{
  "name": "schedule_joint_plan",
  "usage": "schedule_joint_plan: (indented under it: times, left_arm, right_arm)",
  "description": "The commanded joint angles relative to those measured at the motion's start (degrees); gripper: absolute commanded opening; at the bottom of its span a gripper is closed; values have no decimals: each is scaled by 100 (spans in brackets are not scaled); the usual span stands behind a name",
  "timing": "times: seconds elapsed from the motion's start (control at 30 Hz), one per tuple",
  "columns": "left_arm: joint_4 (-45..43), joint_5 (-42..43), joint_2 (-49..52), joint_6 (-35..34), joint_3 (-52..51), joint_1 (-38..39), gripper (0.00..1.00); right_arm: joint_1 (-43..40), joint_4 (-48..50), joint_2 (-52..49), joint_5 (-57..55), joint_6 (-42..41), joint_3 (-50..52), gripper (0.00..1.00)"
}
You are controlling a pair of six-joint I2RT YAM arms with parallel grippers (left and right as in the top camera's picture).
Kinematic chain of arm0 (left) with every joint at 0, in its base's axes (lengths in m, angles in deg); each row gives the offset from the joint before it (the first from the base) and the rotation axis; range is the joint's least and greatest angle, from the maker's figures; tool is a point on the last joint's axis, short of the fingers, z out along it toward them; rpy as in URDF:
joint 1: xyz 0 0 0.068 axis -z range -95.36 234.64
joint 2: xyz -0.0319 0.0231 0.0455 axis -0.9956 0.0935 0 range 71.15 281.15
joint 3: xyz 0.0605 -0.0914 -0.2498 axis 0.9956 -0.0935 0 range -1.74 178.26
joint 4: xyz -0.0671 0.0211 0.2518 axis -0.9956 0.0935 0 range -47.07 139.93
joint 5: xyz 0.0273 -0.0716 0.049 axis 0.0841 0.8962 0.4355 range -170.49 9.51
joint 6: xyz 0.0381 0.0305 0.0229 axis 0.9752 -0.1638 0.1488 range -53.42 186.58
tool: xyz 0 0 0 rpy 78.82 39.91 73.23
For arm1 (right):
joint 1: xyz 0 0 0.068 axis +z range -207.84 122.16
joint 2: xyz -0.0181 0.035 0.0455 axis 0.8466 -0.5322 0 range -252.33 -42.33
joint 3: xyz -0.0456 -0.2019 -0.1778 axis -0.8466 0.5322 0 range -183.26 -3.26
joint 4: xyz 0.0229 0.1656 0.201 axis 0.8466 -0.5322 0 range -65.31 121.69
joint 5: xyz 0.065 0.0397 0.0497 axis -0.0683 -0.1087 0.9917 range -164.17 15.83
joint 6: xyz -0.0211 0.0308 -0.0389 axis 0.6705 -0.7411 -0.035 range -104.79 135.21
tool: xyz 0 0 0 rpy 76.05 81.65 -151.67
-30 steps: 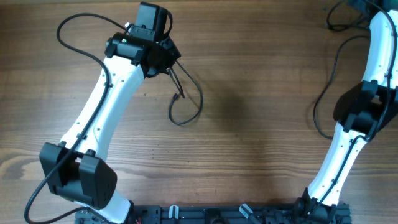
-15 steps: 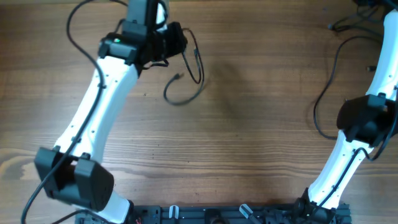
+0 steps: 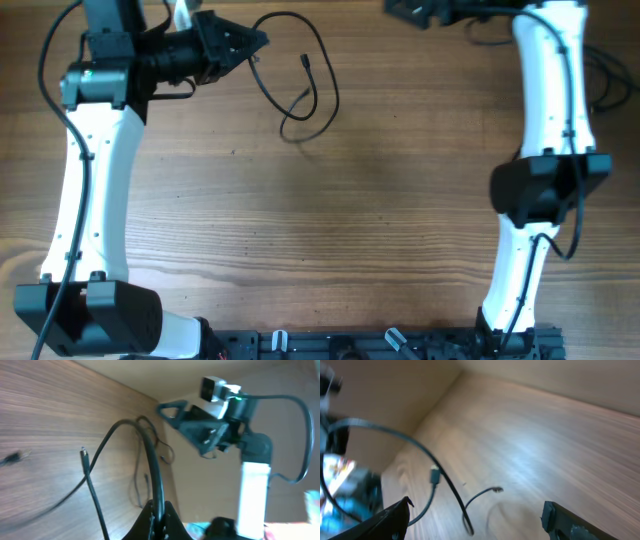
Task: Untangle cables
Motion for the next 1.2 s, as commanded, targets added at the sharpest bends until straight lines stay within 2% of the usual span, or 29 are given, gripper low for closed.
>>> schedule_joint_plan:
  times: [0.0,0.3,0.43,0.53,0.63,0.77,0.83,0.93,1.03,1.1,1.17]
  left_arm:
    - [-11,1062,-59,125,15,-212,4]
    - [-13,1226,-59,-26,15,-273,4]
    - [-13,1440,-59,-26,15,-273,4]
    - [-13,1574,-59,-28,15,-273,4]
    - [-11,1609,-59,-37,15,-273,4]
    - [-13,1622,-59,-44,15,-273,5]
    - [-13,1574,-59,-42,15,-273,8]
    - [-13,1274,-59,-42,15,-273,20]
    - [-11,946,-59,-39,15,-273,44]
    - [-11,745,-59,-39,15,-273,68]
    - [-9,535,-59,-35,15,-273,87]
  right_arm:
    - [437,-260,39,374,1250,-26,86]
    - [1165,-741,39,577,2170,-26,84]
    - [1360,-647,33,557,2214,-26,74]
    - [1445,-452,33,503,2181,-26,64]
    - [1464,33,33,374,1539,-26,50]
    - [1464,444,33,-120,699,-26,18]
    - [1438,466,33,-332,505,-26,7]
    - [1329,463,46,-542,98,-28,4]
    - [1202,459,101,-564,-186,-37,4]
    - [1102,461,197,-730,-446,-37,4]
    - [979,444,348,-1073,-673,-37,4]
